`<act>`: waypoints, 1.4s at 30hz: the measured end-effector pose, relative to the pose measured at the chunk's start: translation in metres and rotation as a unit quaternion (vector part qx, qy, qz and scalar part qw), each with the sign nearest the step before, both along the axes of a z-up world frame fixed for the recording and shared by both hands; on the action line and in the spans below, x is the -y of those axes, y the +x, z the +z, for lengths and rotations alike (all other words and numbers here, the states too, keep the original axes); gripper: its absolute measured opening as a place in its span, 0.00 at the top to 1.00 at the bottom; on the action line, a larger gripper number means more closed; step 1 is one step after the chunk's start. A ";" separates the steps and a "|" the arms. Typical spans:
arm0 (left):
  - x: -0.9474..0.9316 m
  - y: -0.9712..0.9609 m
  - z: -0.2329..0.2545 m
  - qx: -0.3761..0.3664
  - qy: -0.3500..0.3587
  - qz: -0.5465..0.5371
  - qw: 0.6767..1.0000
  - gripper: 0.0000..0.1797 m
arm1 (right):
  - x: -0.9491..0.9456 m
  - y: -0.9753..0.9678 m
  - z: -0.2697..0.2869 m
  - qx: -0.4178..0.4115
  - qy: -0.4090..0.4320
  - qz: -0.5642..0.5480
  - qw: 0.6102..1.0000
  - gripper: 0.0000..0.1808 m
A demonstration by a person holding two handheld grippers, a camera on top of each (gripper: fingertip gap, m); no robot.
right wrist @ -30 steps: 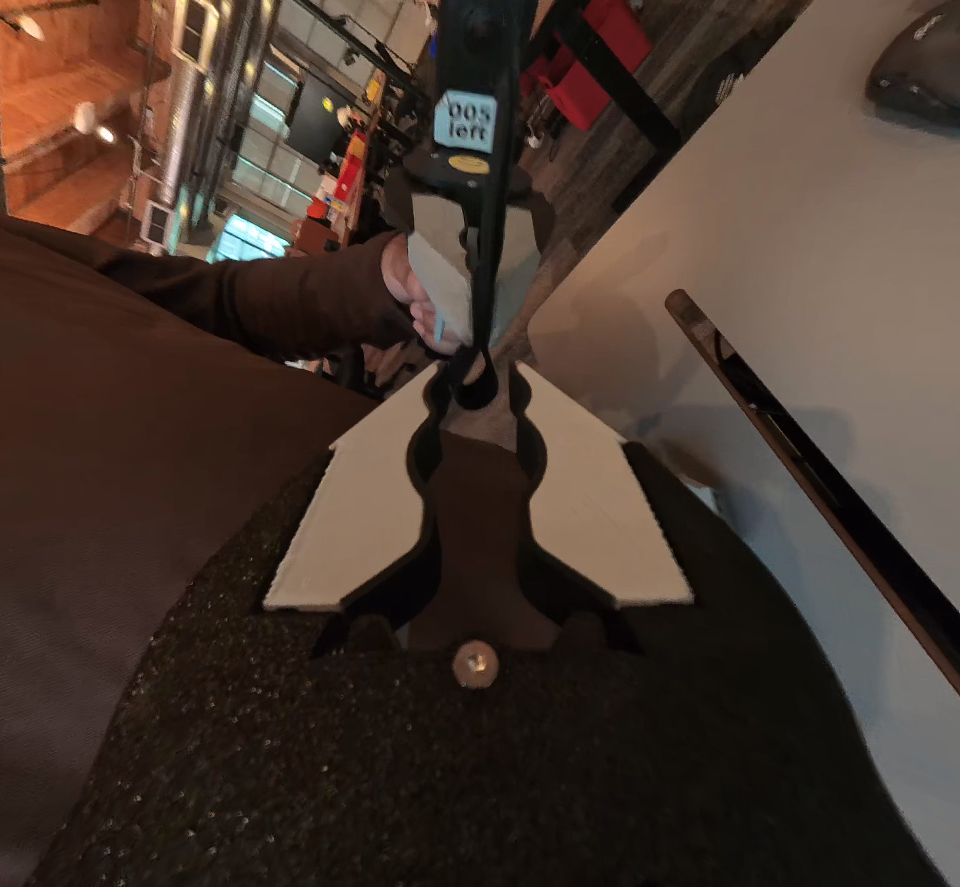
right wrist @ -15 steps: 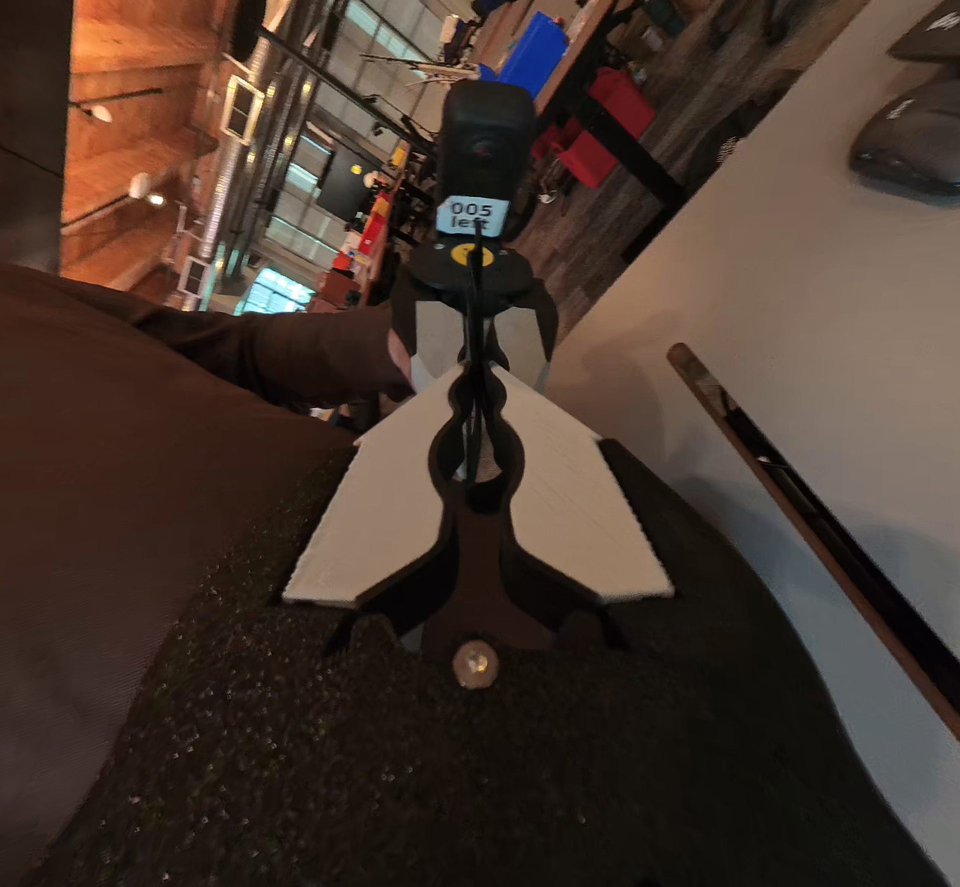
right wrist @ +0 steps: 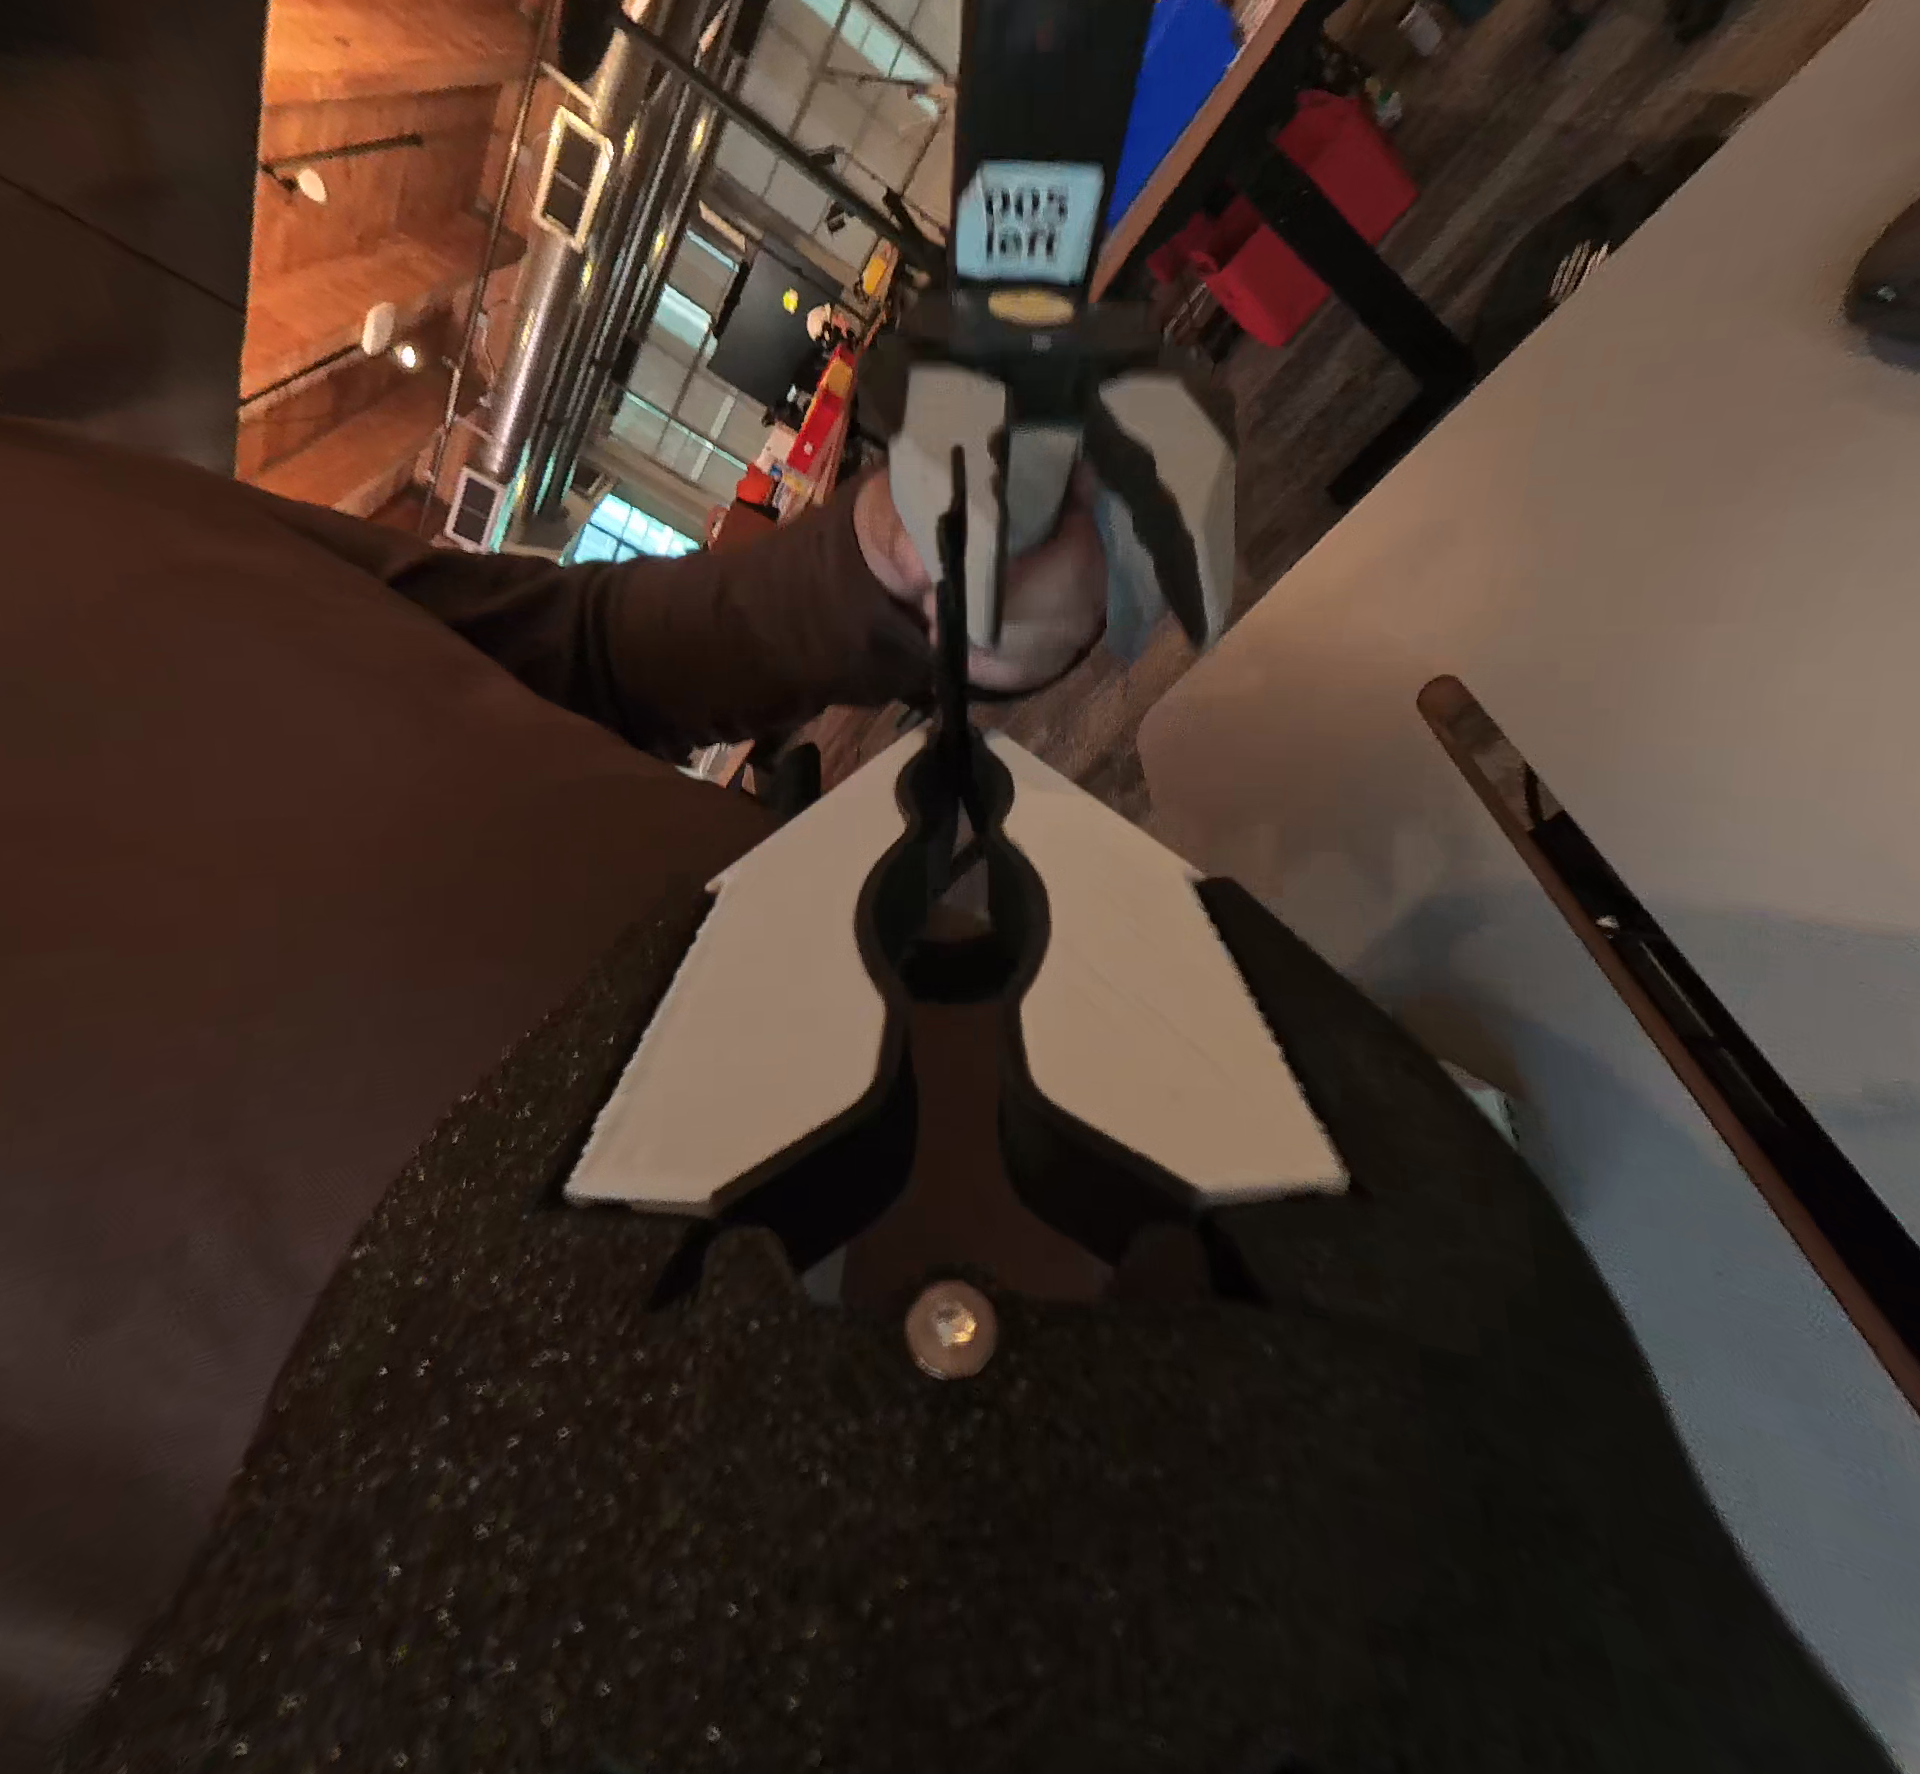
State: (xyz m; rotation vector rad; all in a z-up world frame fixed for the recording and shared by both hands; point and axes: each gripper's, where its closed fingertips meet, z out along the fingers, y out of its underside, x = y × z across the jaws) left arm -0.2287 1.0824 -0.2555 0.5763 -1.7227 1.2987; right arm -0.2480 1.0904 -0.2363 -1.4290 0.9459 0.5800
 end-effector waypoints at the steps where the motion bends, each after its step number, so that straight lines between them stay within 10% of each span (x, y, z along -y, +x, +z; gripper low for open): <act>1: 0.002 0.004 0.007 0.002 -0.009 0.001 1.000 0.80 | -0.003 -0.002 -0.002 -0.001 -0.006 0.009 1.000 1.00; 10: 0.010 -0.005 0.023 0.027 -0.019 -0.042 0.999 1.00 | -0.016 -0.010 -0.013 -0.006 -0.048 0.039 0.998 0.99; 19: 0.008 0.003 0.019 -0.032 -0.023 0.005 0.999 1.00 | 0.005 0.013 -0.009 0.013 -0.056 -0.047 0.997 0.89; 29: -0.005 0.038 -0.001 -0.002 0.018 0.088 0.996 1.00 | 0.001 -0.002 0.012 0.070 -0.032 -0.008 0.997 1.00; 42: -0.095 0.128 0.006 0.050 0.024 0.250 0.967 1.00 | -0.004 -0.016 -0.067 -0.003 -0.182 0.006 0.983 0.94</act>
